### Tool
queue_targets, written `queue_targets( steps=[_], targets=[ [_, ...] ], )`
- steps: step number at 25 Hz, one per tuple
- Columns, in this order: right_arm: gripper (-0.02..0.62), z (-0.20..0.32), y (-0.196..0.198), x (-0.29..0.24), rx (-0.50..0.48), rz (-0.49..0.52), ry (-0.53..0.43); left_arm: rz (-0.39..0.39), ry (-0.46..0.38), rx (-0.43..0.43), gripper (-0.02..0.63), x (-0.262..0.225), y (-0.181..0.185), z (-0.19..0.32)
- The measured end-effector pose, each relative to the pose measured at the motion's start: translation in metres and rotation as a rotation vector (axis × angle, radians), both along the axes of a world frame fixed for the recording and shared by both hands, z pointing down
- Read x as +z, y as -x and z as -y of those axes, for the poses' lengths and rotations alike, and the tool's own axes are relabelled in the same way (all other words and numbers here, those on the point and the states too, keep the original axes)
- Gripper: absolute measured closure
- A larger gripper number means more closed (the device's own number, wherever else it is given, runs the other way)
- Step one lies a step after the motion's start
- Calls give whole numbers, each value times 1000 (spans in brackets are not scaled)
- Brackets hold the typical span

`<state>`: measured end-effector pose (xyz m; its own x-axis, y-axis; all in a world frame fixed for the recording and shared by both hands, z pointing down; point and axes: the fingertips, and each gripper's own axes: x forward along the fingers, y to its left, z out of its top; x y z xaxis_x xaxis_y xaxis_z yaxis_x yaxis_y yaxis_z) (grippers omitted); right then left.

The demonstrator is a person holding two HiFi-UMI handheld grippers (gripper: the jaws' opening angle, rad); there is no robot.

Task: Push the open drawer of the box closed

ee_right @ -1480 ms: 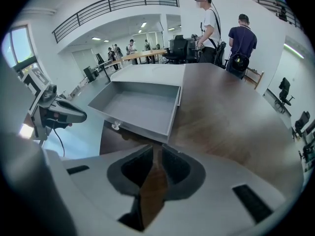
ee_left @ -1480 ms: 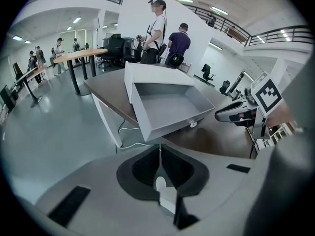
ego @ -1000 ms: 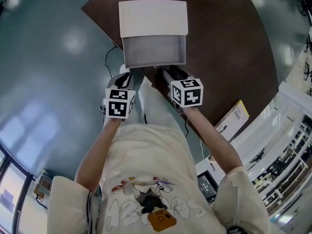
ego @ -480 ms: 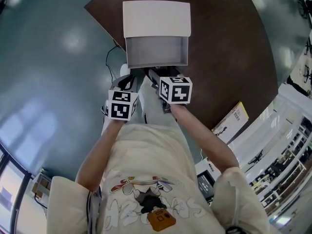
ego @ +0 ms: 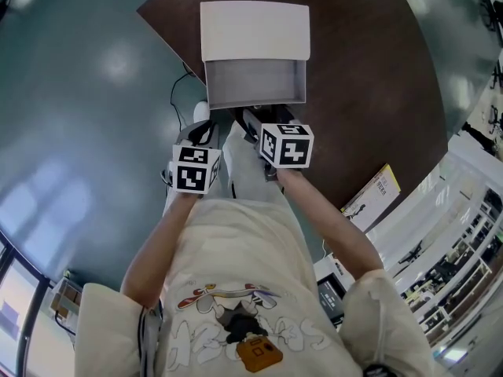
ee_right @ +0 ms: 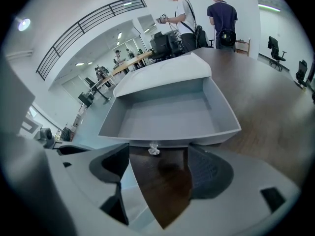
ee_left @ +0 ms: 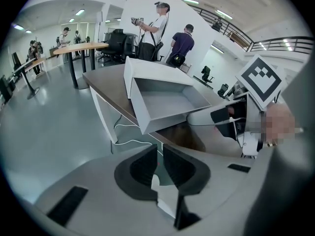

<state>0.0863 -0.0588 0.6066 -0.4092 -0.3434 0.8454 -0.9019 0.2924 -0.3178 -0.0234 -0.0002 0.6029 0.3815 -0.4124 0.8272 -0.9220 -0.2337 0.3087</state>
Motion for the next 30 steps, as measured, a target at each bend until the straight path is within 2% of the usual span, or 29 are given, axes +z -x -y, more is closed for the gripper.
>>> queue_targets(
  steps=[7,30],
  targets=[
    [221,24,10,-12,-50,2,-68,-2,2,0,565,-1,-1,5],
    [221,67,25,-9,-98,-4,-101,2,-7,-28,566,1,12,33]
  ],
)
